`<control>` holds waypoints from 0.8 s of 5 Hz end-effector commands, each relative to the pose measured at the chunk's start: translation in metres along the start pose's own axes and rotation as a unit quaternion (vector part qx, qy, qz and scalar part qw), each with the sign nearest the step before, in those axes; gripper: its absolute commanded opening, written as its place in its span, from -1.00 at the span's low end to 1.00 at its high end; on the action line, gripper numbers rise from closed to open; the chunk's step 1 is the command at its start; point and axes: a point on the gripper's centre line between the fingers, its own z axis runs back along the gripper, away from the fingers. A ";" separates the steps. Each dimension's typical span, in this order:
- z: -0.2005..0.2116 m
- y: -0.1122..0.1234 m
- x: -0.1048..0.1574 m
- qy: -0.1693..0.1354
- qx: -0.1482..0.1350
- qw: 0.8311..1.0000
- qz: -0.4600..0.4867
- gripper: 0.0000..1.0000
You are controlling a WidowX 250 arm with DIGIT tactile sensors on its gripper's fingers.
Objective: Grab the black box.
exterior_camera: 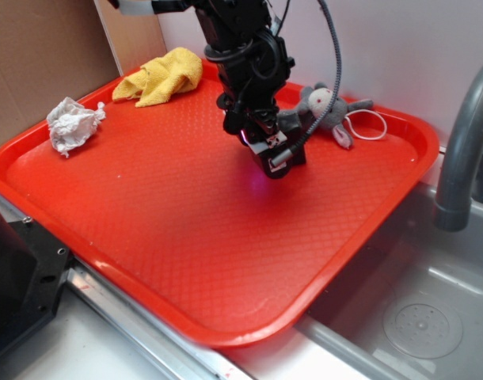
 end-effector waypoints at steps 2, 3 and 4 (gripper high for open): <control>0.064 -0.006 -0.013 0.021 0.009 0.999 -0.023 -1.00; 0.125 0.008 -0.061 0.033 0.028 0.996 0.082 -1.00; 0.183 0.004 -0.113 0.006 0.033 0.978 0.205 -1.00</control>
